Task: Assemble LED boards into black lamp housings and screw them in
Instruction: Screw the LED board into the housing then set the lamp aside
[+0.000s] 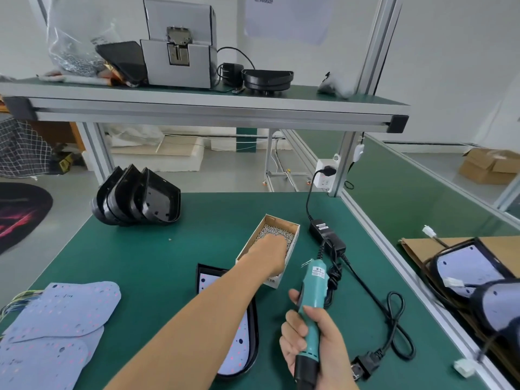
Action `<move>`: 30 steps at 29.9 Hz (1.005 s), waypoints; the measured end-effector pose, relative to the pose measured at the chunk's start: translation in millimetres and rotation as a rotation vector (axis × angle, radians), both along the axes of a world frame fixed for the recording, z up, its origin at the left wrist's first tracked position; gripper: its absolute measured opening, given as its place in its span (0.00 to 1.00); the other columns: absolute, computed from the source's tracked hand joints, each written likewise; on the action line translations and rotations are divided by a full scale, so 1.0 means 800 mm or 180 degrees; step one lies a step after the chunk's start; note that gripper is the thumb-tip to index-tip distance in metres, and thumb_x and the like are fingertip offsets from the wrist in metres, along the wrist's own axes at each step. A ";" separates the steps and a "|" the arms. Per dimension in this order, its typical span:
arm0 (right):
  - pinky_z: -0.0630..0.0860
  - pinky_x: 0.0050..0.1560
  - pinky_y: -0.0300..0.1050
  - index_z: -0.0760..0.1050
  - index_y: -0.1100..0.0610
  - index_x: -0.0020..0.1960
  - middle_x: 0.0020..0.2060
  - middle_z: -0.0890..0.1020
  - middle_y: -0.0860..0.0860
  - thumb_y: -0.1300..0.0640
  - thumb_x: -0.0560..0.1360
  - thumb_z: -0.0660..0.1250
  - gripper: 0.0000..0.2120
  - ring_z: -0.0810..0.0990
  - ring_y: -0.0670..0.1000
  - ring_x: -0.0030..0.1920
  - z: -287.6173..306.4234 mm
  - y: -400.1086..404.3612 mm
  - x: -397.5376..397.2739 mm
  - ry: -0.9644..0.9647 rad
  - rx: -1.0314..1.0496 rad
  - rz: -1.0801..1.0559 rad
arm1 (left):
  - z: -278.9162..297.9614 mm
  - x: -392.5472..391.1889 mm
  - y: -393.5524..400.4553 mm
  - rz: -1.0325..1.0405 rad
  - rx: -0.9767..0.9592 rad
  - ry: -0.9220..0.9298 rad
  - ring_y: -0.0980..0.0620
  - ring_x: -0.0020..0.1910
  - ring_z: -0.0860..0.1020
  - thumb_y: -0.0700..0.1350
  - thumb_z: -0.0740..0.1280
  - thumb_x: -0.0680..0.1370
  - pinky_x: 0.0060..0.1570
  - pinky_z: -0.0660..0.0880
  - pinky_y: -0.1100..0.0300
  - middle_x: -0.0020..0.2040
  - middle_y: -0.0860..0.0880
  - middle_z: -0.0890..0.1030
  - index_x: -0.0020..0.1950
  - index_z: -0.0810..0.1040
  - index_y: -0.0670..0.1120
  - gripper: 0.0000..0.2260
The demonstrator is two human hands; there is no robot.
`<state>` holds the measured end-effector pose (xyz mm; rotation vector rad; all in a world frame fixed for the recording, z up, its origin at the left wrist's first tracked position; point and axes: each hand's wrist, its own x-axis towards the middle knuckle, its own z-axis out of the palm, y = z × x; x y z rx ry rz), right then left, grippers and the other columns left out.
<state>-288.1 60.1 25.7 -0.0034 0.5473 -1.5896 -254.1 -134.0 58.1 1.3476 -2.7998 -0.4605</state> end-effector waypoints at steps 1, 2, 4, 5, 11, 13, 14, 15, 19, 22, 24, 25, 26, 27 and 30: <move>0.64 0.18 0.42 0.78 0.62 0.60 0.25 0.65 0.53 0.61 0.73 0.64 0.16 0.65 0.50 0.19 0.001 0.000 0.001 -0.0005 0.0034 -0.0011 | -0.002 -0.001 -0.002 -0.0001 0.0012 0.0000 0.45 0.44 0.78 0.34 0.66 0.77 0.38 0.71 0.54 0.41 0.48 0.75 0.44 0.72 0.46 0.08; 0.64 0.18 0.42 0.77 0.62 0.60 0.25 0.64 0.53 0.62 0.73 0.63 0.16 0.65 0.50 0.19 0.001 -0.001 0.001 -0.0001 0.0067 -0.0008 | -0.004 -0.001 -0.005 0.0009 0.0018 0.0005 0.46 0.42 0.77 0.34 0.66 0.76 0.37 0.71 0.54 0.39 0.49 0.74 0.42 0.70 0.47 0.10; 0.63 0.18 0.42 0.77 0.62 0.60 0.25 0.64 0.53 0.62 0.73 0.63 0.16 0.64 0.50 0.18 0.002 -0.002 0.002 0.0003 0.0110 0.0029 | -0.007 0.001 -0.009 0.0078 0.0009 0.0062 0.47 0.38 0.76 0.34 0.66 0.76 0.33 0.70 0.55 0.38 0.49 0.74 0.38 0.68 0.47 0.12; 0.63 0.18 0.42 0.77 0.63 0.59 0.26 0.64 0.53 0.63 0.73 0.63 0.15 0.64 0.50 0.18 0.002 -0.002 0.002 0.0001 0.0130 0.0048 | -0.008 0.002 -0.010 0.0121 -0.0010 0.0104 0.47 0.37 0.76 0.34 0.65 0.76 0.32 0.70 0.55 0.37 0.48 0.74 0.37 0.68 0.47 0.12; 0.64 0.18 0.42 0.78 0.62 0.59 0.26 0.63 0.53 0.63 0.71 0.65 0.17 0.64 0.50 0.19 0.002 -0.002 0.003 0.0041 0.0167 0.0101 | -0.010 0.010 -0.008 0.0364 -0.0095 0.0524 0.43 0.41 0.79 0.39 0.69 0.78 0.38 0.75 0.54 0.45 0.43 0.83 0.45 0.80 0.42 0.03; 0.64 0.18 0.42 0.78 0.62 0.59 0.26 0.64 0.53 0.63 0.70 0.66 0.17 0.64 0.50 0.19 0.002 -0.003 0.004 0.0073 0.0165 0.0106 | -0.011 0.013 -0.006 0.0453 -0.0103 0.0692 0.43 0.43 0.80 0.45 0.71 0.80 0.41 0.77 0.53 0.47 0.44 0.84 0.47 0.82 0.44 0.05; 0.64 0.18 0.42 0.78 0.62 0.59 0.26 0.64 0.53 0.63 0.70 0.66 0.17 0.64 0.50 0.19 0.002 -0.002 0.004 0.0086 0.0165 0.0100 | -0.011 0.014 -0.006 0.0497 -0.0106 0.0769 0.44 0.44 0.80 0.47 0.71 0.80 0.43 0.78 0.53 0.48 0.45 0.84 0.47 0.81 0.45 0.06; 0.64 0.19 0.42 0.78 0.62 0.59 0.26 0.64 0.53 0.63 0.70 0.66 0.17 0.65 0.50 0.19 0.002 -0.002 0.004 0.0095 0.0167 0.0096 | -0.012 0.014 -0.005 0.0531 -0.0125 0.0843 0.44 0.45 0.80 0.47 0.70 0.81 0.43 0.77 0.54 0.49 0.46 0.84 0.47 0.80 0.47 0.05; 0.65 0.19 0.43 0.79 0.62 0.58 0.26 0.64 0.53 0.63 0.70 0.68 0.17 0.65 0.50 0.19 0.001 -0.001 0.004 0.0104 0.0131 0.0076 | -0.008 0.016 -0.002 0.0592 -0.0068 0.1082 0.43 0.46 0.80 0.47 0.67 0.82 0.43 0.75 0.55 0.48 0.47 0.83 0.44 0.75 0.52 0.07; 0.64 0.20 0.43 0.80 0.62 0.58 0.26 0.65 0.53 0.60 0.70 0.69 0.17 0.65 0.50 0.20 0.001 -0.001 0.006 0.0159 0.0097 0.0009 | -0.002 0.021 0.004 0.0696 0.0020 0.1261 0.42 0.43 0.81 0.50 0.66 0.83 0.41 0.77 0.54 0.43 0.47 0.82 0.42 0.75 0.49 0.11; 0.63 0.21 0.42 0.82 0.61 0.56 0.26 0.65 0.53 0.54 0.71 0.71 0.16 0.65 0.49 0.20 0.002 0.000 0.007 0.0273 0.0089 -0.0074 | 0.004 0.029 0.008 0.0856 0.0311 0.1658 0.41 0.41 0.83 0.49 0.67 0.83 0.41 0.81 0.50 0.41 0.45 0.84 0.43 0.77 0.45 0.11; 0.63 0.21 0.42 0.82 0.61 0.55 0.27 0.65 0.53 0.49 0.72 0.70 0.18 0.65 0.49 0.20 0.003 0.001 0.008 0.0331 0.0097 -0.0138 | 0.006 0.035 0.012 0.0948 0.0593 0.1996 0.42 0.39 0.84 0.47 0.68 0.82 0.41 0.83 0.49 0.40 0.45 0.85 0.44 0.78 0.44 0.10; 0.63 0.21 0.42 0.83 0.61 0.55 0.27 0.65 0.53 0.46 0.73 0.69 0.20 0.65 0.50 0.20 0.003 0.001 0.009 0.0374 0.0103 -0.0217 | 0.010 0.042 0.017 0.1039 0.0911 0.2344 0.44 0.38 0.85 0.45 0.69 0.82 0.41 0.85 0.49 0.38 0.46 0.86 0.46 0.80 0.44 0.07; 0.64 0.22 0.42 0.83 0.61 0.56 0.28 0.66 0.54 0.43 0.74 0.68 0.22 0.66 0.50 0.21 0.004 0.002 0.011 0.0422 0.0101 -0.0316 | 0.014 0.051 0.023 0.1115 0.1196 0.2667 0.47 0.36 0.86 0.43 0.70 0.81 0.41 0.85 0.51 0.38 0.46 0.86 0.47 0.80 0.44 0.04; 0.68 0.28 0.43 0.79 0.58 0.65 0.31 0.70 0.54 0.41 0.78 0.63 0.25 0.69 0.50 0.26 0.012 0.004 0.012 0.0718 0.0053 -0.0645 | 0.026 0.080 0.046 0.1145 0.1623 0.3379 0.50 0.34 0.83 0.37 0.72 0.79 0.42 0.84 0.57 0.40 0.41 0.86 0.48 0.81 0.40 0.01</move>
